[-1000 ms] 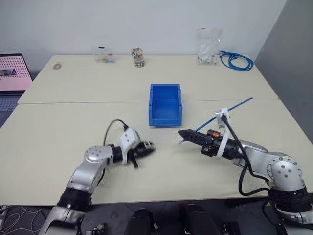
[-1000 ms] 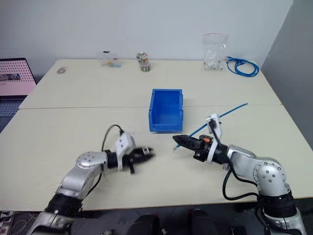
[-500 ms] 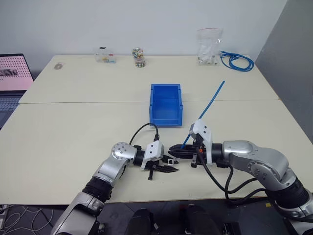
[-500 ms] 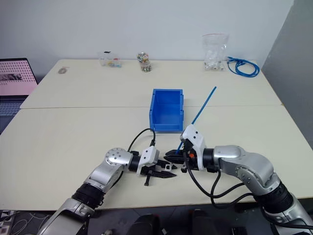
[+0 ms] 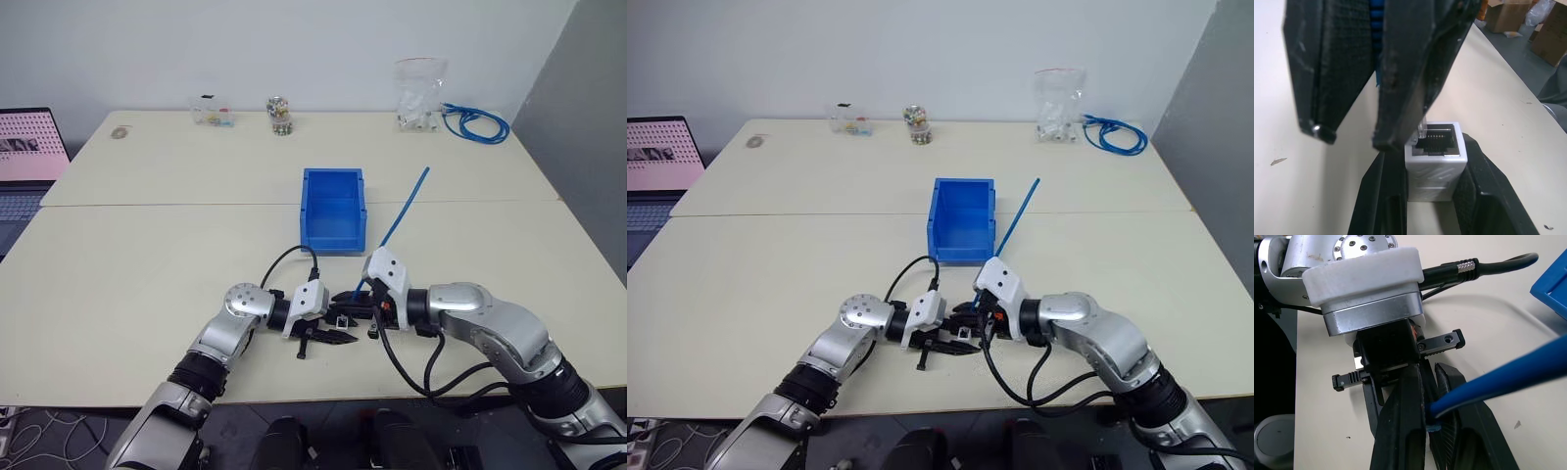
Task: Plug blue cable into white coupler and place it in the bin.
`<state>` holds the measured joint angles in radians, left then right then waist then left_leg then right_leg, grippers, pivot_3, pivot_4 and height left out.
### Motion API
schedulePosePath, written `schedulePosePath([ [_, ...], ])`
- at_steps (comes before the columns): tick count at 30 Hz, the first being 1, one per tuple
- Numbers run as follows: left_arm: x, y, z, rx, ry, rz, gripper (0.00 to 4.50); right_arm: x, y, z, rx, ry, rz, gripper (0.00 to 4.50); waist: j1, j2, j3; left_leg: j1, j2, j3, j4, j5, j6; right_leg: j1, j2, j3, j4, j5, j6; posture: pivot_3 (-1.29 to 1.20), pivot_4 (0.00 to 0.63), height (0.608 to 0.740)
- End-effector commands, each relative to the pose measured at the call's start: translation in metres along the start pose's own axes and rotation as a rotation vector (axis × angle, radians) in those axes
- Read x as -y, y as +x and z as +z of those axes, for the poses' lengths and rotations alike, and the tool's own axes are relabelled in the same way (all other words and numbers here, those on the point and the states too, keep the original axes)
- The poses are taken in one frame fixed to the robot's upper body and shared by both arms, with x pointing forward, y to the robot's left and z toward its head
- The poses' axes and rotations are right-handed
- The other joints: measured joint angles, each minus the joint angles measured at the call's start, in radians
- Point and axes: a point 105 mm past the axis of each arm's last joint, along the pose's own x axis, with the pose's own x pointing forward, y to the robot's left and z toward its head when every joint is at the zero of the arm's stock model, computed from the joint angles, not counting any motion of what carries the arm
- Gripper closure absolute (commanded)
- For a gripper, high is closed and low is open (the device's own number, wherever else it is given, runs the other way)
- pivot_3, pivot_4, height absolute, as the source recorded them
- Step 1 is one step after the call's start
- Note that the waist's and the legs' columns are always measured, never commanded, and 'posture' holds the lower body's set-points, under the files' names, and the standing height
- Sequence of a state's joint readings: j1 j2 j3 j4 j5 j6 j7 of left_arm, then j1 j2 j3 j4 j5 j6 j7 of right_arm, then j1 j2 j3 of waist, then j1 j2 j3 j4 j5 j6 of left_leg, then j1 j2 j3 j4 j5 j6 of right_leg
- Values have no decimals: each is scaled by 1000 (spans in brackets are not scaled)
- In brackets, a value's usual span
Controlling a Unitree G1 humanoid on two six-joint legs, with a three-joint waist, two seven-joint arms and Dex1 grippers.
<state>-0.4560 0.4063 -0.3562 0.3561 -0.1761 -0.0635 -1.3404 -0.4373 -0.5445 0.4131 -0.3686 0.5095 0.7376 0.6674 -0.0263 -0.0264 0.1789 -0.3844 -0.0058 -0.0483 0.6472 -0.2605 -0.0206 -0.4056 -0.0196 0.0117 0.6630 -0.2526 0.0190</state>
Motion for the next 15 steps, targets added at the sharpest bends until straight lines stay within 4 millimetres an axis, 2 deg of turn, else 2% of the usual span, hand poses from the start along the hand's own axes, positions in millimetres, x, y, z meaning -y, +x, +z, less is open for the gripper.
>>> schedulePosePath([
  [1,2,1,-2,-4,-18,8,3677,-3,1,-1,-6,-22,25,4368,0,0,0,0,0,0,0,0,0,0,0,0,0,0,0,0,150,740],
  [15,2,-4,-2,-9,-34,46,3677,-13,5,-4,-17,-2,105,4368,-1,0,0,1,0,0,0,0,0,0,0,0,0,0,0,0,150,740],
])
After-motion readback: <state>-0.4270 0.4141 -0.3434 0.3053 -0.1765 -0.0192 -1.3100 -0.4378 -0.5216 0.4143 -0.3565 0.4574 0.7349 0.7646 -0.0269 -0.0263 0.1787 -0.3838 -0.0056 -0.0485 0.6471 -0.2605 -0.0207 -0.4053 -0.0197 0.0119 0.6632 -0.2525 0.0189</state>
